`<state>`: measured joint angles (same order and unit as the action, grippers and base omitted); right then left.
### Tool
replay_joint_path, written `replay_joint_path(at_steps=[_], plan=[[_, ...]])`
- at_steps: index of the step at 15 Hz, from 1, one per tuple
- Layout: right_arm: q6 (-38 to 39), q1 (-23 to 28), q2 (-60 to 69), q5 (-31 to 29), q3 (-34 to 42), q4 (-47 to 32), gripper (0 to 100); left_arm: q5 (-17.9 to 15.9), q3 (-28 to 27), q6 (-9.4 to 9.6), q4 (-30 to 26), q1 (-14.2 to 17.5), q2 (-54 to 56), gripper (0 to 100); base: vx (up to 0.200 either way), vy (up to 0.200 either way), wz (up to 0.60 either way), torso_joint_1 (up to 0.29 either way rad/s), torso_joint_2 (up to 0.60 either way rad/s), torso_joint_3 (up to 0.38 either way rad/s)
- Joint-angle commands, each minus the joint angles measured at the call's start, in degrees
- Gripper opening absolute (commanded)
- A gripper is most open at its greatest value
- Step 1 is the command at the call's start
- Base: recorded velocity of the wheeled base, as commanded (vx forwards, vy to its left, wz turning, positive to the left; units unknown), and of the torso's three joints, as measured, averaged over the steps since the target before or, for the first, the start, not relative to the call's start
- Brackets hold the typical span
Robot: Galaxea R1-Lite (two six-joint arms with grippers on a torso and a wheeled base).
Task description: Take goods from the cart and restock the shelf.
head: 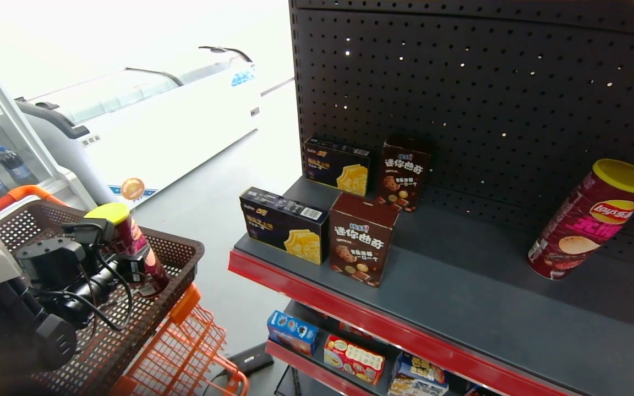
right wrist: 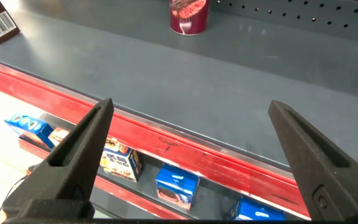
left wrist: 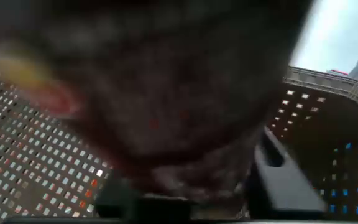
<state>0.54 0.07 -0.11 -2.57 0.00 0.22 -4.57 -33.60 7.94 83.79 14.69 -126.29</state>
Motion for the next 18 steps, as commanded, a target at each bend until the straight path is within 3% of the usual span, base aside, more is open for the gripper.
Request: replay_joint_path(at_steps=[1, 8, 12, 14, 15, 16, 18], plan=[[0.0, 0.0, -0.1, 0.0, 0.0, 0.0, 100, 0.0, -0.2, 0.24, -0.4, 0.0, -0.5, 0, 0.000, 0.000, 0.00, 0.000, 0.00, 0.000], [0.0, 0.0, -0.1, 0.0, 0.0, 0.0, 100, -0.5, -1.6, 0.41, -0.7, -0.9, 10.5, 0, 0.000, 0.000, 0.00, 0.000, 0.00, 0.000], [0.0, 0.0, -0.1, 0.0, 0.0, 0.0, 100, -0.6, -5.0, 0.24, -1.3, -3.6, 17.6, 0, 0.000, 0.000, 0.00, 0.000, 0.00, 0.000], [0.0, 0.0, -0.1, 0.0, 0.0, 0.0, 100, -0.4, -5.4, -0.11, -8.9, -7.7, 25.4, 0, 0.000, 0.000, 0.00, 0.000, 0.00, 0.000], [0.0, 0.0, -0.1, 0.0, 0.0, 0.0, 100, -0.6, -7.4, -0.55, -16.5, -10.3, 29.8, 0, 0.000, 0.000, 0.00, 0.000, 0.00, 0.000], [0.0, 0.0, -0.1, 0.0, 0.0, 0.0, 100, -0.8, -8.0, -0.90, -20.8, -11.5, 32.3, 0, 0.000, 0.000, 0.00, 0.000, 0.00, 0.000], [0.0, 0.0, -0.1, 0.0, 0.0, 0.0, 100, -3.7, -8.0, -0.99, -28.4, -15.2, 38.1, 0, 0.000, 0.000, 0.00, 0.000, 0.00, 0.000]])
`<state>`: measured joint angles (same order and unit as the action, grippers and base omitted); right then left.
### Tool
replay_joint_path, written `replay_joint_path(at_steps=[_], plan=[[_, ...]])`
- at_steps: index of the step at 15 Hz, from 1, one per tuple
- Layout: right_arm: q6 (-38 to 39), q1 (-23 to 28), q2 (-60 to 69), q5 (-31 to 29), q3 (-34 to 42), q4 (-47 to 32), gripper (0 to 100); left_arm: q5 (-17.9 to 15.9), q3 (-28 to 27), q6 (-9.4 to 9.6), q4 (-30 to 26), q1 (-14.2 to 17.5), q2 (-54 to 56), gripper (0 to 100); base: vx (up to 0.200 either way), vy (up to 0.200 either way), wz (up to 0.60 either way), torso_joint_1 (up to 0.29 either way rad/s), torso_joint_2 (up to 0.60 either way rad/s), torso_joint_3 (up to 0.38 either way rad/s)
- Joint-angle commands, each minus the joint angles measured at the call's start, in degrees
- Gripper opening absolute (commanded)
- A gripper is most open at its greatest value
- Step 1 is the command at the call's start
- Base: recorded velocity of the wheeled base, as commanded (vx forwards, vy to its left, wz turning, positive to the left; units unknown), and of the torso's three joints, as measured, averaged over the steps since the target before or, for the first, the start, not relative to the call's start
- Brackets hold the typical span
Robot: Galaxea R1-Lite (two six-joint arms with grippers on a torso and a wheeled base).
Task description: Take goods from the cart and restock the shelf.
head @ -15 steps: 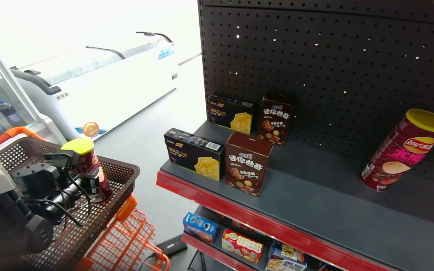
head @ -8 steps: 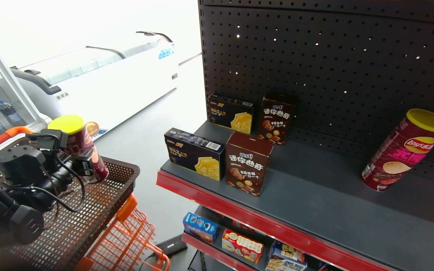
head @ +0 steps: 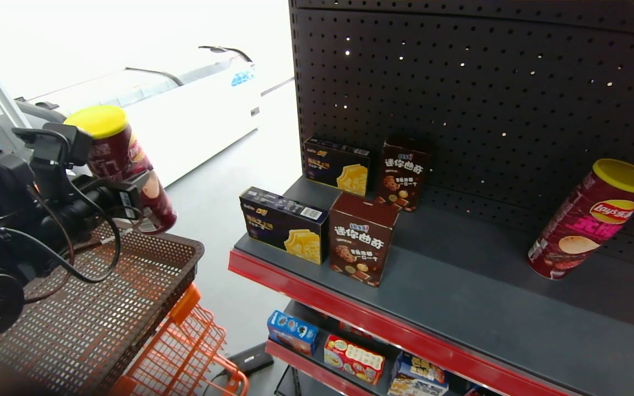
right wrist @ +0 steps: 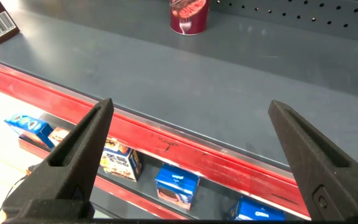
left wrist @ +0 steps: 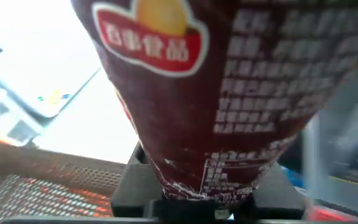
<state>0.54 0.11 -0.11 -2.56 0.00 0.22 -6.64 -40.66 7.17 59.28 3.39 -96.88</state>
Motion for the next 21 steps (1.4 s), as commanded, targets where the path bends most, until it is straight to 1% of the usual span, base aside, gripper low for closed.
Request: replay_joint_path(at_steps=[1, 2, 3, 4, 5, 6, 7, 8, 9, 11, 12, 13, 15, 16, 18, 21], plan=[[0.0, 0.0, -0.1, 0.0, 0.0, 0.0, 100, -3.0, -1.3, -0.22, -6.1, -4.7, 10.4, 0, 0.000, 0.000, 0.00, 0.000, 0.00, 0.000], [0.0, 0.0, -0.1, -0.1, 0.0, 0.0, 100, -6.8, -2.4, -0.22, -12.0, -5.8, 14.0, 0, 0.000, 0.000, 0.00, 0.000, 0.00, 0.000], [0.0, 0.0, -0.1, 0.0, 0.0, 0.0, 100, -8.9, -2.7, -0.22, -15.7, -6.5, 16.3, 0, 0.000, 0.000, 0.00, 0.000, 0.00, 0.000], [0.0, 0.0, -0.1, 0.0, 0.0, 0.0, 100, -11.0, -2.9, -0.22, -18.1, -7.1, 17.8, 0, 0.000, 0.000, 0.00, 0.000, 0.00, 0.000], [0.0, 0.0, -0.1, 0.0, 0.0, 0.0, 100, -13.6, -3.1, -0.22, -19.6, -7.3, 18.4, 0, 0.000, 0.000, 0.00, 0.000, 0.00, 0.000], [0.0, 0.0, -0.1, 0.0, 0.0, 0.0, 100, -15.3, -3.0, -0.31, -20.1, -7.3, 18.5, 0, 0.000, 0.000, 0.00, 0.000, 0.00, 0.000], [0.0, 0.0, -0.1, 0.0, 0.0, 0.0, 100, -18.1, -2.5, -1.46, -19.8, -7.3, 18.6, 0, 0.000, 0.000, 0.00, 0.000, 0.00, 0.000], [0.0, 0.0, -0.1, 0.0, 0.0, 0.0, 100, -20.0, -2.5, -1.89, -19.9, -7.6, 18.6, 0, 0.000, 0.000, 0.00, 0.000, 0.00, 0.000], [0.0, 0.0, -0.1, 0.0, 0.0, 0.0, 100, -23.2, -2.7, -2.95, -20.1, -8.6, 18.6, 0, 0.000, 0.000, 0.00, 0.000, 0.00, 0.000], [0.0, 0.0, -0.1, 0.0, 0.0, 0.0, 100, -23.6, -3.9, -3.30, -19.8, -8.8, 18.6, 0, 0.000, 0.000, 0.00, 0.000, 0.00, 0.000], [0.0, 0.0, -0.1, 0.0, 0.0, 0.0, 100, -24.6, -4.8, -3.30, -20.2, -9.5, 18.7, 0, 0.000, 0.000, 0.00, 0.000, 0.00, 0.000], [0.0, 0.0, -0.1, 0.0, 0.0, 0.0, 100, -27.6, -4.3, -3.30, -20.2, -10.6, 19.1, 0, 0.000, 0.000, 0.00, 0.000, 0.00, 0.000], [0.0, 0.0, -0.1, -0.1, 0.0, 0.0, 100, -32.2, -2.8, -3.48, -20.2, -10.4, 20.1, 0, 0.000, 0.000, 0.00, 0.000, 0.00, 0.000], [0.0, 0.0, -0.1, 0.0, 0.0, 0.0, 100, -33.0, -2.1, -3.39, -20.0, -10.3, 20.2, 0, 0.000, 0.000, 0.00, 0.000, 0.00, 0.000], [0.0, 0.0, -0.1, -0.1, 0.0, 0.0, 100, -35.2, 2.2, -3.48, -19.7, -10.9, 22.1, 0, 0.000, 0.000, 0.00, 0.000, 0.00, 0.000], [0.0, 0.0, -0.1, 0.0, 0.0, 0.0, 100, -36.3, 3.8, -3.56, -19.7, -15.0, 22.2, 0, 0.000, 0.000, 0.00, 0.000, 0.00, 0.000]])
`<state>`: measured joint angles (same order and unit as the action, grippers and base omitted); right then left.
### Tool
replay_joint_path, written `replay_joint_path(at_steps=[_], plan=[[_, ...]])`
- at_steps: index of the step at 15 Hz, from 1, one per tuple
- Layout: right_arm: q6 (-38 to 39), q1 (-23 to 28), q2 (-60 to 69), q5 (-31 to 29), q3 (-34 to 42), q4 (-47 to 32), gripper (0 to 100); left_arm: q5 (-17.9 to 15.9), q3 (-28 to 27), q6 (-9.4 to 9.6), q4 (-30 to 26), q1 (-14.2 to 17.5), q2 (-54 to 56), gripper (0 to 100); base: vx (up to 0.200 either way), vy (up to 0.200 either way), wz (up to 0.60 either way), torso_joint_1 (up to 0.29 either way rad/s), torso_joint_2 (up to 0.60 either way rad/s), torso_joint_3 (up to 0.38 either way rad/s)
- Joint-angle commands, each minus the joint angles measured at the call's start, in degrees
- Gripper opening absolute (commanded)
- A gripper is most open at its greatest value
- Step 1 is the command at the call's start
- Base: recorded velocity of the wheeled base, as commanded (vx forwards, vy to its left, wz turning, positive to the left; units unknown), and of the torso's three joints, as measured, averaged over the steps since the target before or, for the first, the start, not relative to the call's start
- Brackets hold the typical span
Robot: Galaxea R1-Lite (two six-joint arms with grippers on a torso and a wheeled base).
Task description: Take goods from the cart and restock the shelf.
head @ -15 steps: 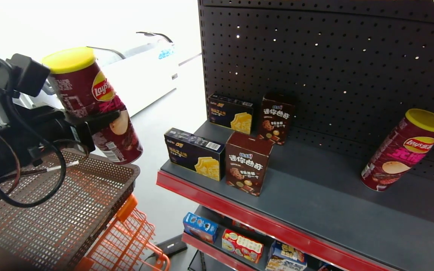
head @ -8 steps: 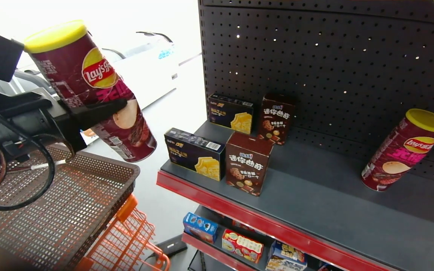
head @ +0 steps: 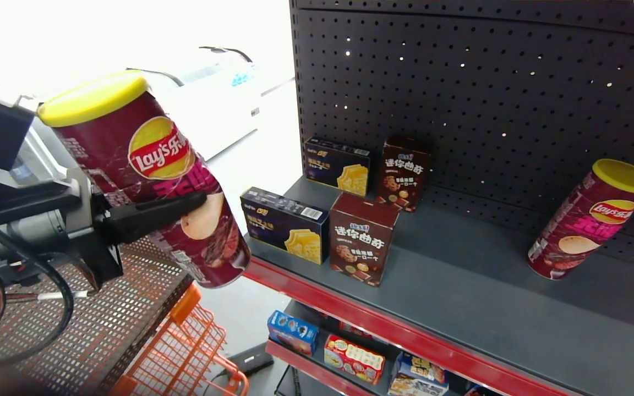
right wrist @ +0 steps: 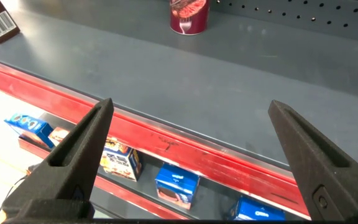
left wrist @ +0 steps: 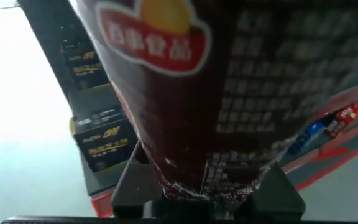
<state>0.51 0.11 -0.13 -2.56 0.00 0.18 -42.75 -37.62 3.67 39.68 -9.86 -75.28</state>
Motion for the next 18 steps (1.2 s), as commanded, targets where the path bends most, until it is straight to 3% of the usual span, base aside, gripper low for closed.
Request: replay_joint_path(at_steps=[1, 4, 5, 6, 10, 18], plan=[[0.0, 0.0, 0.0, 0.0, 0.0, 0.0, 100, -0.9, 0.9, -1.03, 0.0, -3.5, 0.6, 0, 0.000, 0.000, 0.00, 0.000, 0.00, 0.000], [0.0, 0.0, 0.0, 0.0, 0.0, 0.0, 100, -3.2, 0.9, -1.74, -0.6, -4.7, 0.7, 0, 0.000, 0.000, 0.00, 0.000, 0.00, 0.000], [0.0, 0.0, 0.0, 0.0, 0.0, 0.0, 100, -5.8, 1.8, -3.23, -1.1, -4.8, 2.9, 0, 0.000, 0.000, 0.00, 0.000, 0.00, 0.000], [0.0, 0.0, 0.0, 0.0, 0.0, 0.0, 100, -6.2, 2.0, -4.02, -2.4, -5.9, 3.9, 0, 0.000, 0.000, 0.00, 0.000, 0.00, 0.000], [0.0, 0.0, 0.0, 0.0, 0.0, 0.1, 100, -6.3, 2.6, -4.02, -4.4, -7.6, 3.9, 0, 0.000, 0.000, 0.00, 0.000, 0.00, 0.000], [0.0, 0.0, 0.0, 0.0, 0.0, 0.0, 100, -6.5, 2.3, -3.85, -4.1, -8.1, 3.4, 0, 0.000, 0.000, -0.07, 0.000, 0.00, 0.000]])
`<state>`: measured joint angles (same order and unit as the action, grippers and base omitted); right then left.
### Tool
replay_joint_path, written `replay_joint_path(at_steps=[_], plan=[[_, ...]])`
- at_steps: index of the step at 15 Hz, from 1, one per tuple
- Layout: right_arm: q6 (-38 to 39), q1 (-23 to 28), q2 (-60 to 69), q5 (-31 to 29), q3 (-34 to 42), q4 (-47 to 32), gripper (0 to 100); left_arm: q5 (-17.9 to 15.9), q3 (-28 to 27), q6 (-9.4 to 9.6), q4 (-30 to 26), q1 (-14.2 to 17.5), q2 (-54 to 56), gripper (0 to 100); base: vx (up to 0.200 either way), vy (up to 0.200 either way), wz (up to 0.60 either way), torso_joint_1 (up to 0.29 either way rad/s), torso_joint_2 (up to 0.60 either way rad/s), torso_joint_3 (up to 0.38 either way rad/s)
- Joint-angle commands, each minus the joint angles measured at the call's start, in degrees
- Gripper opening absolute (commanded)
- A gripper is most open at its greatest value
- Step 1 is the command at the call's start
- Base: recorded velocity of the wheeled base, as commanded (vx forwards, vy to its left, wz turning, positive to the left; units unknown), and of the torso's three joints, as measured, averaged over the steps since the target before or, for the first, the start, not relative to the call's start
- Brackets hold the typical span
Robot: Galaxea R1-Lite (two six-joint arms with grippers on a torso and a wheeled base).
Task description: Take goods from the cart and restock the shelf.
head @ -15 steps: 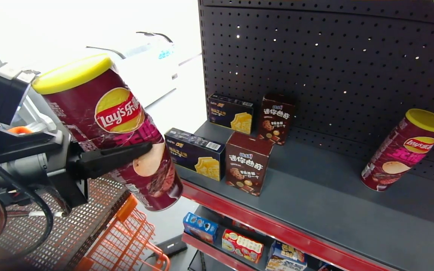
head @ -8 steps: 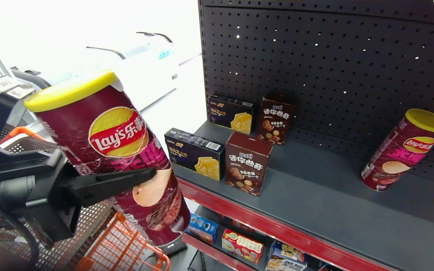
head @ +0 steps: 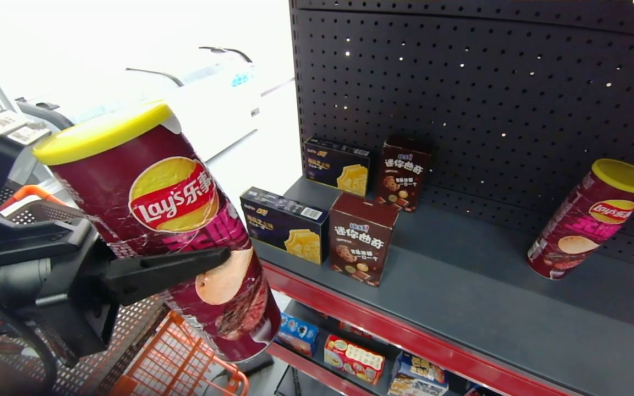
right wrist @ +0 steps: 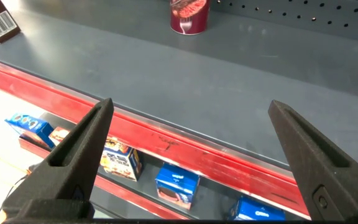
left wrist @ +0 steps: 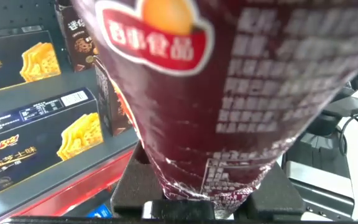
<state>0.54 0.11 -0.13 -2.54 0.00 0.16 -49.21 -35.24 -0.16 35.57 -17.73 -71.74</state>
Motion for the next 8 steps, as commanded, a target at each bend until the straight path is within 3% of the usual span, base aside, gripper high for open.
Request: replay_joint_path(at_steps=[1, 8], plan=[[0.0, 0.0, -0.1, 0.0, 0.0, 0.0, 100, 0.0, 0.2, -0.02, 0.0, -0.2, -0.2, 0, 0.000, 0.000, -0.60, 0.007, 0.00, 0.002], [0.0, 0.0, -0.1, 0.0, 0.0, 0.0, 100, 0.1, 0.3, -0.02, 0.0, -0.2, -0.2, 0, 0.000, 0.000, -0.60, -0.002, 0.00, 0.001]])
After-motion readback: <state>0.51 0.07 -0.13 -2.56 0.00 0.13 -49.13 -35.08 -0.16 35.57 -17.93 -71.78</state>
